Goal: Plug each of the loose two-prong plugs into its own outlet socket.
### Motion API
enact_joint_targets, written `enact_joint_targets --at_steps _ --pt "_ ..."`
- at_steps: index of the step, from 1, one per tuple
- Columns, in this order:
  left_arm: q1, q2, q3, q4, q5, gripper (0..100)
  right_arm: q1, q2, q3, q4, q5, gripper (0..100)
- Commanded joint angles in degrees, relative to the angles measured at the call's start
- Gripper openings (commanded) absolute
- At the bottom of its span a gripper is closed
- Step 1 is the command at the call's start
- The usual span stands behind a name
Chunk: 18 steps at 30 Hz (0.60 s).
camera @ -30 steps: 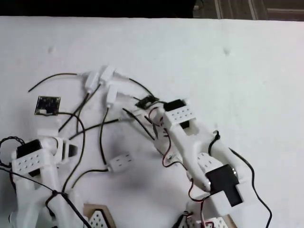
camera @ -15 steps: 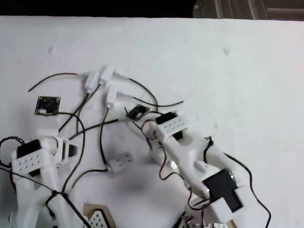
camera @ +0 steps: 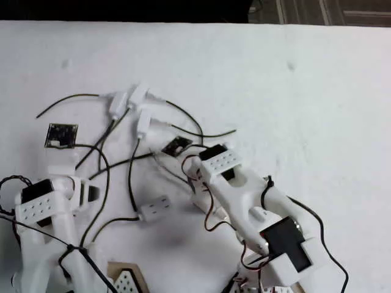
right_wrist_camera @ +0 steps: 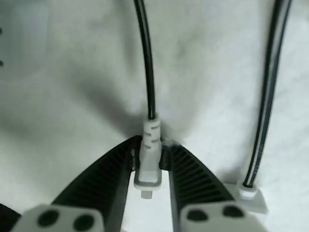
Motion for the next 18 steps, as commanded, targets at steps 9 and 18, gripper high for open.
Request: enact_joint_targets --at_steps 9,18 --pt "0.0 -1.2 0.1 -1.0 0.2 28 -0.2 -13.3 -4.7 8.1 -6.9 1.8" --pt "0.3 -1.4 -0.4 -1.0 0.6 28 -6.6 -39.4 -1.2 8.0 -9.3 1.8"
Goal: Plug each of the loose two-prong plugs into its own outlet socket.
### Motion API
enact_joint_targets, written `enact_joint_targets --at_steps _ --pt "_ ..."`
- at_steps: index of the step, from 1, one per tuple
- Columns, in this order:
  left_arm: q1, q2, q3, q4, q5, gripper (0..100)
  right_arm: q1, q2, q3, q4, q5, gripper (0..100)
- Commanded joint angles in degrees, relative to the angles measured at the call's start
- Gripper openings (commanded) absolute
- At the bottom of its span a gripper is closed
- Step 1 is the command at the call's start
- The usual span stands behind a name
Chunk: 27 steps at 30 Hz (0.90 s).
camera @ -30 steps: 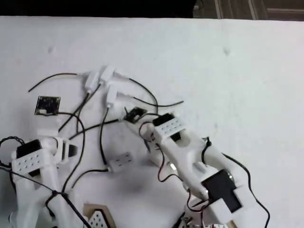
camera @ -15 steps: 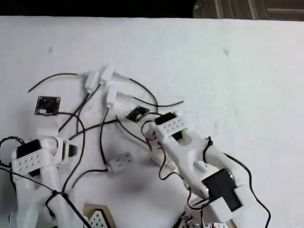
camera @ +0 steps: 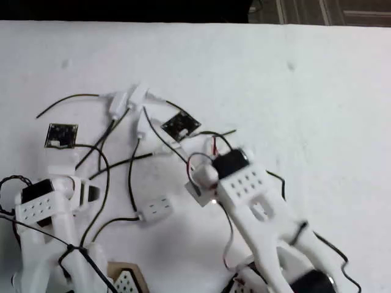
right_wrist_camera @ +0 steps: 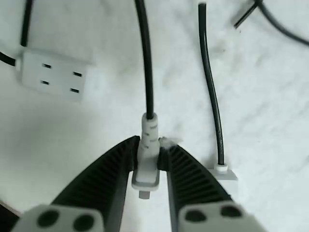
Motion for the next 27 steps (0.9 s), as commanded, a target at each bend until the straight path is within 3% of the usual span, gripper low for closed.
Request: enact_joint_targets --at_steps 1,4,8,11,15,17,20,27 --pt "0.7 -1.4 -1.2 -0.9 0.7 28 -3.9 -11.9 0.3 0.1 -0.5 1.8" --pt "3.0 -1.4 -4.1 -0.5 2.5 28 -6.9 -18.6 0.4 -0.9 -0.5 1.8" --pt "8.8 -1.4 -8.6 -0.5 12.0 28 -9.3 -24.1 0.4 -4.6 -0.7 1.8" --pt "13.5 -4.3 -10.5 -0.4 16.8 28 -10.6 -26.2 0.4 -6.5 -6.3 1.8" --pt "19.2 -16.3 -10.3 0.0 18.8 18 -13.1 -27.9 0.4 -7.6 -16.4 1.8" --pt "22.5 -24.5 -10.3 2.6 17.8 15 -14.4 -28.8 0.4 -7.6 -17.6 1.8" --pt "27.3 -36.4 -10.2 7.4 18.1 17 -16.0 -29.8 0.4 -8.5 -17.9 1.8" --pt "36.9 -54.0 -10.2 12.7 27.1 21 -19.7 -30.2 2.5 -11.7 -17.9 1.8"
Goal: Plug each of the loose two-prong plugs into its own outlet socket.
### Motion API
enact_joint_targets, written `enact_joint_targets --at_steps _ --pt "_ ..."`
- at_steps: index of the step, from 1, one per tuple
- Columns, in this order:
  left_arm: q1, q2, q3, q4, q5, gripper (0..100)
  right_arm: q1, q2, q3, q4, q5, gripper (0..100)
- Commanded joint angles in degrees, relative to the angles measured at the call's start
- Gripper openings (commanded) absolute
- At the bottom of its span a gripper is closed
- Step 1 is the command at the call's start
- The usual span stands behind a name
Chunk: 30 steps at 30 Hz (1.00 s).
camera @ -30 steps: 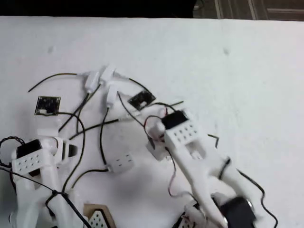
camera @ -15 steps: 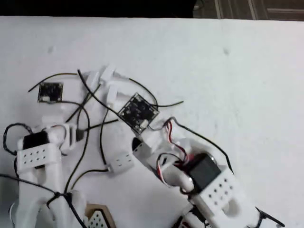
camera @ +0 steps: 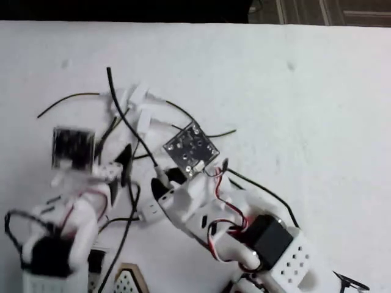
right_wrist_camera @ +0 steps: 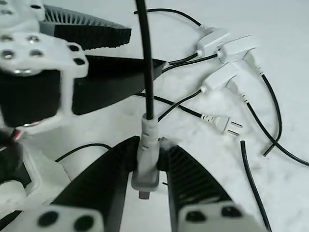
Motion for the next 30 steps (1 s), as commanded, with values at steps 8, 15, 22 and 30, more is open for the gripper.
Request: enact_joint_targets --at_steps 8,15,22,30 --pt "17.1 -14.9 -2.2 4.9 1.9 22 -3.5 -0.9 8.4 -8.7 -0.6 1.8" --pt "18.9 -15.3 -2.7 8.0 -5.9 22 -2.9 -0.9 8.7 -8.6 -0.6 1.7" --pt "0.2 -15.3 -4.3 8.3 -6.9 21 2.9 -0.3 12.6 -10.7 -0.7 1.7" --pt "-27.0 -15.3 1.2 7.6 -6.5 21 3.4 -0.3 27.1 -24.7 -0.7 1.7"
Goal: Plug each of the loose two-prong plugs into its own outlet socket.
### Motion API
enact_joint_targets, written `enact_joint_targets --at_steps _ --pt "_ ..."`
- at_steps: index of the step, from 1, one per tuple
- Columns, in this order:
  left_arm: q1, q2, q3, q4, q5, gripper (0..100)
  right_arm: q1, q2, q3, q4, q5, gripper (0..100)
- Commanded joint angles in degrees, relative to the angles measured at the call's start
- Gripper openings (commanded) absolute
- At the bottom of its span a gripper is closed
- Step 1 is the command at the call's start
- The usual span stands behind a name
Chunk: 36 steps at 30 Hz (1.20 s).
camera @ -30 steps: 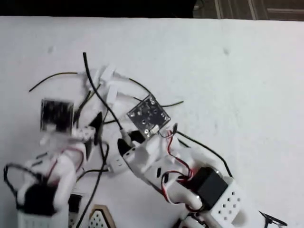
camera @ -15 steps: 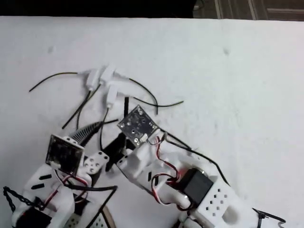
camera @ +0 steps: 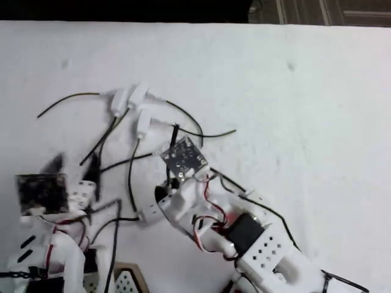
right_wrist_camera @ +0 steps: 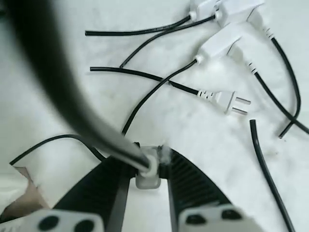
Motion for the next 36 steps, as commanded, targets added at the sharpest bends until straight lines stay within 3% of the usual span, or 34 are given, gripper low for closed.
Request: enact_joint_targets --at_steps 1,8,16,28,36 --pt "-11.8 -0.2 4.9 -0.5 0.1 21 0.7 -0.4 3.6 -6.4 -0.4 1.7" --pt "-13.8 -0.2 16.8 -4.7 0.1 21 0.9 6.2 4.5 -8.8 -5.8 1.7" --pt "-14.1 -0.2 20.1 -5.4 0.0 21 0.7 21.7 -2.8 -8.9 -11.2 1.7" --pt "-14.1 -0.2 20.5 -5.4 0.0 21 1.7 29.8 -2.5 -15.3 -11.5 1.7" --pt "-14.1 -0.2 21.1 -5.5 -0.2 21 2.5 29.7 -2.5 -10.3 -11.2 1.7"
